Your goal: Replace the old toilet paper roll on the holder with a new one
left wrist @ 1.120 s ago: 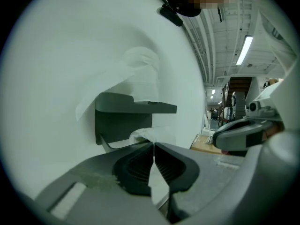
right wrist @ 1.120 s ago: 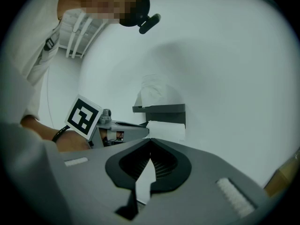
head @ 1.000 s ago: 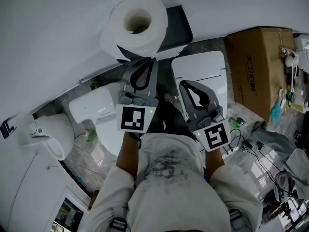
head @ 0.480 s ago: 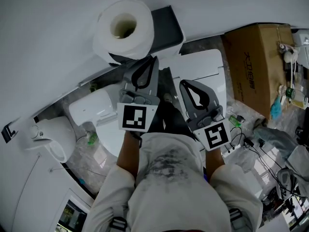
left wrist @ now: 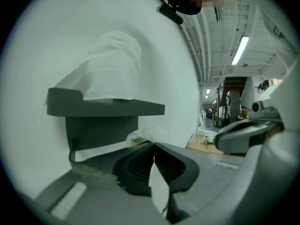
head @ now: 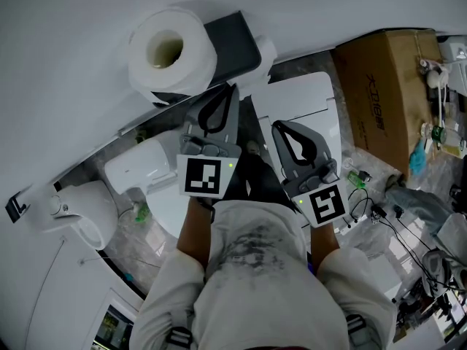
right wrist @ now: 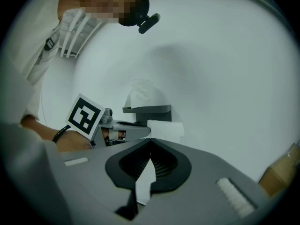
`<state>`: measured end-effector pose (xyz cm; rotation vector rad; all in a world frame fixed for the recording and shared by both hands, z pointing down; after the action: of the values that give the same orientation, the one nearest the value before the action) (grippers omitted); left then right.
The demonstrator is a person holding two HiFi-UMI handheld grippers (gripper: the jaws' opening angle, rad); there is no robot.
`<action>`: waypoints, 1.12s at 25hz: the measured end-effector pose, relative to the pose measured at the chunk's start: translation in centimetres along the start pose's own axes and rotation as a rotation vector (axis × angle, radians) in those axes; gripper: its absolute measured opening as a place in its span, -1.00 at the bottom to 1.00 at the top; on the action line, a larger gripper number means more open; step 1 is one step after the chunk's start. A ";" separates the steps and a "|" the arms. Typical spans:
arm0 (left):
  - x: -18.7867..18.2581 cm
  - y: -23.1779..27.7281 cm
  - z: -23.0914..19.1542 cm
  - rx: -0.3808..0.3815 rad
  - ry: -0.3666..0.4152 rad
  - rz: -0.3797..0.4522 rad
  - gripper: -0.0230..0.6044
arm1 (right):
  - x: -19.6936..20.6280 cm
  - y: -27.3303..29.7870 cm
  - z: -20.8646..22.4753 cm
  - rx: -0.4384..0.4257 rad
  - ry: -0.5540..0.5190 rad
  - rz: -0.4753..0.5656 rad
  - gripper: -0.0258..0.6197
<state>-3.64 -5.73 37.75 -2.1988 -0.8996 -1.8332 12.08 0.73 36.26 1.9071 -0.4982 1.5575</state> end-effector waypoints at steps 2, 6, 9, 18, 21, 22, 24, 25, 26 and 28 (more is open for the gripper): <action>0.0 0.2 0.2 0.005 0.000 -0.001 -0.90 | 0.0 -0.1 0.2 0.005 0.001 0.000 -0.92; 0.0 0.7 0.6 0.018 0.009 -0.006 -0.90 | 0.2 -0.4 0.6 0.016 0.005 -0.004 -0.92; -0.1 1.0 0.8 0.026 0.014 -0.006 -0.90 | 0.3 -0.6 0.7 0.024 0.007 -0.008 -0.92; 0.1 2.2 1.9 0.055 0.021 -0.013 -0.90 | 0.6 -1.3 1.5 0.050 0.016 -0.002 -0.92; 0.1 2.5 2.2 0.066 0.017 -0.014 -0.90 | 0.4 -1.3 1.6 0.057 0.018 0.007 -0.92; 0.1 2.5 2.3 0.068 0.015 -0.014 -0.90 | 0.2 -1.2 1.7 0.059 0.017 0.011 -0.92; 0.2 2.7 2.3 0.073 0.016 -0.012 -0.90 | 0.1 -1.2 1.7 0.061 0.013 0.016 -0.92; 0.2 2.8 2.4 0.075 0.016 -0.012 -0.90 | 0.1 -1.2 1.7 0.063 0.012 0.017 -0.92; 0.2 2.9 2.4 0.078 0.016 -0.013 -0.90 | 0.0 -1.3 1.8 0.065 0.013 0.016 -0.92; 0.2 3.1 2.5 0.081 0.014 -0.015 -0.90 | 0.1 -1.3 1.9 0.070 0.014 0.012 -0.92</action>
<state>0.12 -7.04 38.16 -2.1343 -0.9720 -1.7831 14.32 0.46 35.82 1.9473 -0.4555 1.6145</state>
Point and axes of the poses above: the fingertips, and each gripper's own axes: y forward along the fingers, z to its right, x out of its underside, the point moved 8 cm from there along -y, backward along the fingers, and after that the axes turned 12 degrees about -y, right-handed, at the moved point
